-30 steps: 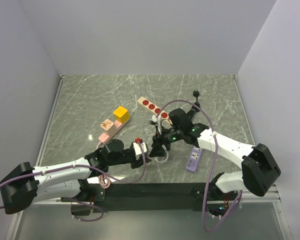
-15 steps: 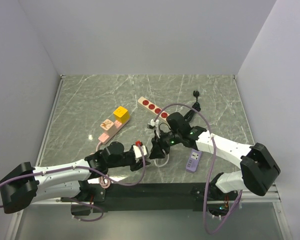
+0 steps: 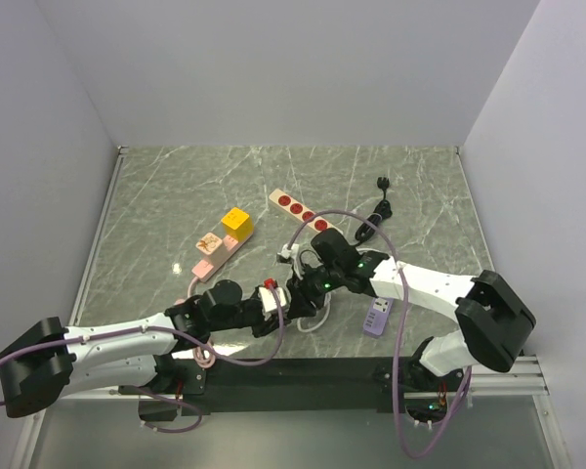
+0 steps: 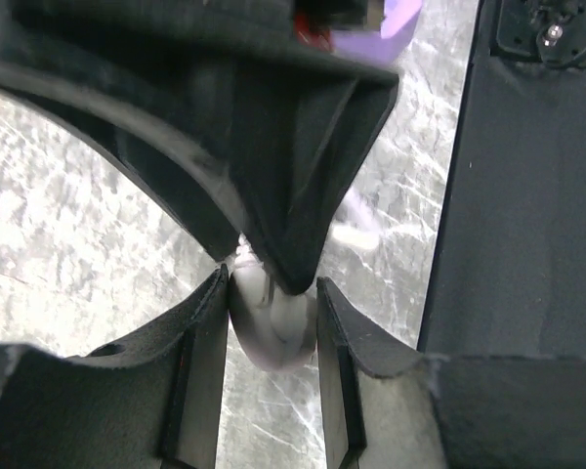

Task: Insert the plug

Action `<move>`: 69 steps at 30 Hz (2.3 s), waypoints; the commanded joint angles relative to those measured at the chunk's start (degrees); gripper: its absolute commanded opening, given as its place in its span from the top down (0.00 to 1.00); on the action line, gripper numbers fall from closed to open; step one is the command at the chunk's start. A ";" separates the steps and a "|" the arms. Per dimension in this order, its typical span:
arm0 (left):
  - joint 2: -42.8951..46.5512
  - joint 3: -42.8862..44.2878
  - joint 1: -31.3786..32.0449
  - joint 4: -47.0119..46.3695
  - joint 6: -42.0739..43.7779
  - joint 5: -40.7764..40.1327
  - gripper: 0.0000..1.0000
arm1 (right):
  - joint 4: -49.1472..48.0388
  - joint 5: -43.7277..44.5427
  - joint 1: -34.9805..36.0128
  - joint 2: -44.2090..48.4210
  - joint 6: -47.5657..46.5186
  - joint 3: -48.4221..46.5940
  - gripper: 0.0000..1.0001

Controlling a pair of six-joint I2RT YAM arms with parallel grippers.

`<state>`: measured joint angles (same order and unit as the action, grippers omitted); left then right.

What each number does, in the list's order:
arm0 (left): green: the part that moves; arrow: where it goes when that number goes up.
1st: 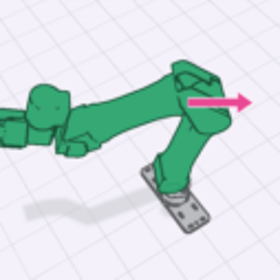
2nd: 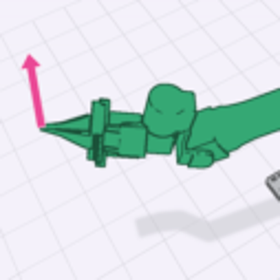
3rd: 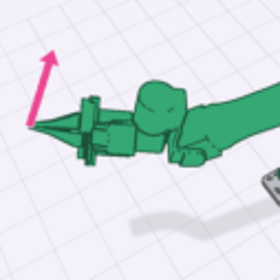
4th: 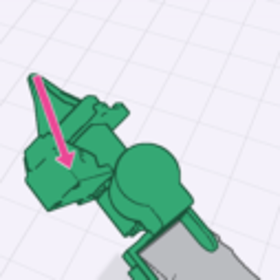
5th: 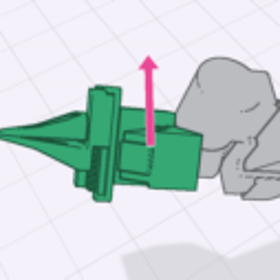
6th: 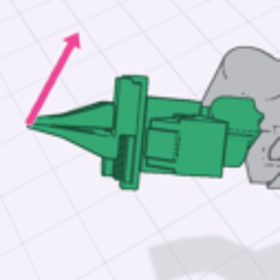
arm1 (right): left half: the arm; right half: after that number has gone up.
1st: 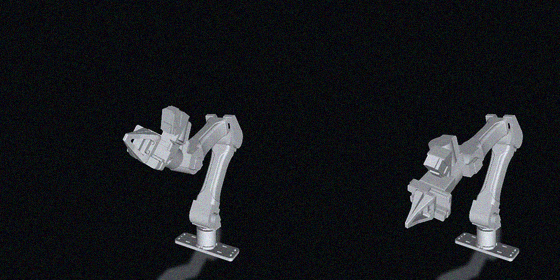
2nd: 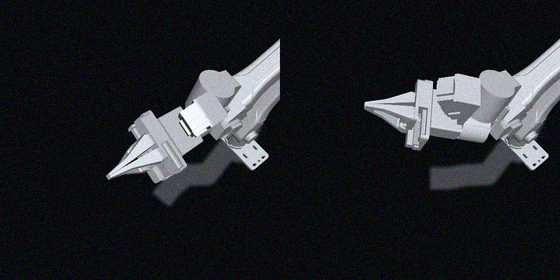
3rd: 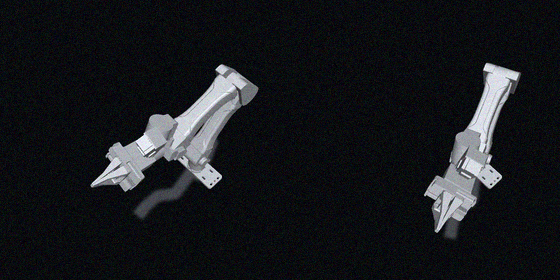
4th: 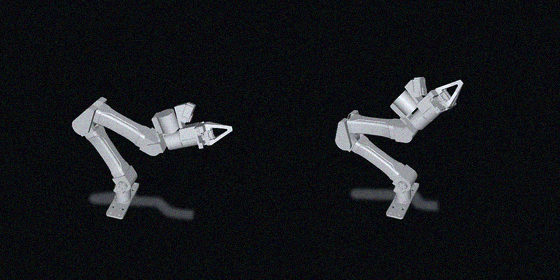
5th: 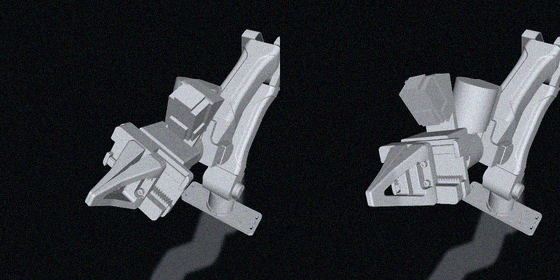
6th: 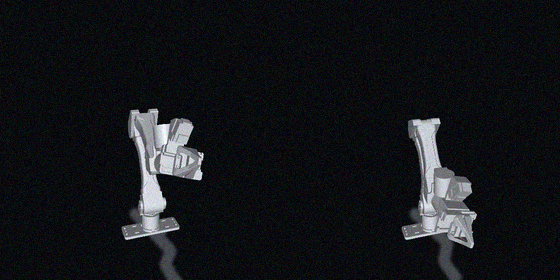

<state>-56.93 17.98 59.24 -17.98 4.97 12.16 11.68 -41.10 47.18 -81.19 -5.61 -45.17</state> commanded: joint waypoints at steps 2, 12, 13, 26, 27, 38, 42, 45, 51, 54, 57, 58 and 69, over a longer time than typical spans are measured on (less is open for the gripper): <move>1.73 2.15 -1.24 -11.55 1.62 -10.48 0.99 | 7.04 -1.26 2.92 -1.26 1.38 0.25 0.62; 1.38 2.59 -1.41 -15.51 -0.31 -25.86 0.49 | 0.72 11.83 0.29 9.02 8.23 3.85 1.00; 1.29 2.68 -1.59 -15.94 -0.23 -25.79 0.45 | -0.33 12.88 -0.33 10.07 9.29 4.38 1.00; -10.12 13.47 -17.49 -24.47 -0.23 -17.62 0.22 | -2.54 33.00 -7.10 12.73 22.91 3.07 1.00; -14.40 15.31 -17.84 -24.91 0.30 -17.09 0.22 | -3.15 34.15 -7.19 12.20 23.62 2.72 1.00; -47.38 48.18 -26.45 -21.58 -4.62 -11.73 0.26 | -5.18 49.44 -10.00 -2.13 27.58 -5.01 1.00; -56.86 57.94 -27.78 -15.61 -6.82 -10.76 0.26 | -4.39 51.29 -12.01 -3.63 27.93 -5.46 1.00; -62.66 64.10 -28.13 -10.60 -6.99 -10.50 0.26 | -4.91 49.73 -13.60 -4.42 28.28 -4.41 1.00; -72.43 74.83 -28.75 -4.10 -7.26 -9.70 0.26 | -5.35 48.66 -15.10 -7.32 28.54 -3.88 1.00; -74.46 77.38 -29.01 -1.63 -7.43 -10.40 0.27 | -5.80 48.14 -15.80 -7.76 28.81 -3.35 1.00; -74.21 77.91 -29.01 1.80 -7.70 -9.97 0.27 | -5.27 48.66 -16.15 -8.63 28.90 -3.44 1.00; -73.77 76.69 -29.01 1.81 -7.96 -9.97 0.27 | -4.92 49.10 -16.15 -9.07 28.98 -3.70 1.00; -74.56 78.26 -29.01 11.64 -10.59 -9.44 0.27 | -1.58 54.19 -16.85 -12.50 30.65 -8.44 1.00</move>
<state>-132.14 93.82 30.39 -9.98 -4.08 1.85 8.97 8.16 31.46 -91.88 23.81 -50.76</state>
